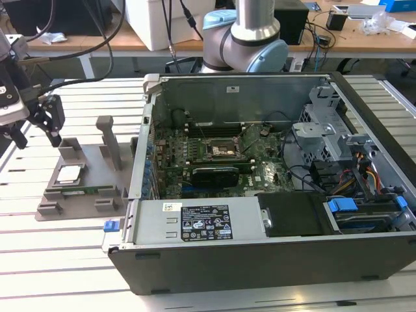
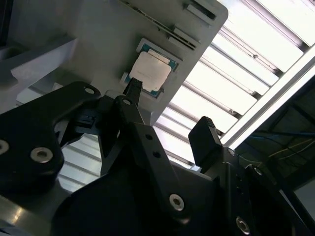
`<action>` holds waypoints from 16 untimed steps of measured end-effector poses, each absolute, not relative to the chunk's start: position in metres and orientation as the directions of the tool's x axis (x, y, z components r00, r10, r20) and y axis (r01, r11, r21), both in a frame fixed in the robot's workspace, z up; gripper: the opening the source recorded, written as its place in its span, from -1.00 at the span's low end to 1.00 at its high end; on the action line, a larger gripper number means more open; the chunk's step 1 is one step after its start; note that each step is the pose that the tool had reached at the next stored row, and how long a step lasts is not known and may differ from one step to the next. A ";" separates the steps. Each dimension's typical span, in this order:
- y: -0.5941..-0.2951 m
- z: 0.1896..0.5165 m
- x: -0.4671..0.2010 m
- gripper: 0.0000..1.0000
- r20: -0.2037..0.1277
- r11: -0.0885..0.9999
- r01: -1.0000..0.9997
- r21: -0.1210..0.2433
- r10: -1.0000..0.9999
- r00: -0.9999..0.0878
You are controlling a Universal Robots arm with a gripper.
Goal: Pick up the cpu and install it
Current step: 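Pick up the cpu and move it towards the insertion slot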
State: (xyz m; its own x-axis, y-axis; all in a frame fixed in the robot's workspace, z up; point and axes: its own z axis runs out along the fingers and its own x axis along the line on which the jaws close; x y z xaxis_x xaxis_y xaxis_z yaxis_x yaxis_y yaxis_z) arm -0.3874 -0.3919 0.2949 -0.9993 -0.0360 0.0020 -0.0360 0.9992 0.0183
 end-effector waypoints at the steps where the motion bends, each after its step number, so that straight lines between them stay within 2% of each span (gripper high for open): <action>1: -0.392 0.293 -0.387 0.32 0.002 0.999 -0.036 0.018 -0.036 -0.999; 16: -0.392 0.273 -0.387 0.32 0.002 0.999 -0.036 0.018 -0.036 -0.999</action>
State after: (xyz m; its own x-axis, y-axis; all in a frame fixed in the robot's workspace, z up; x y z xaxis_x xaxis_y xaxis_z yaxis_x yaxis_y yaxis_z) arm -0.3874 -0.3919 0.2729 -0.9993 -0.0360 0.0019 -0.0360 0.9992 0.0183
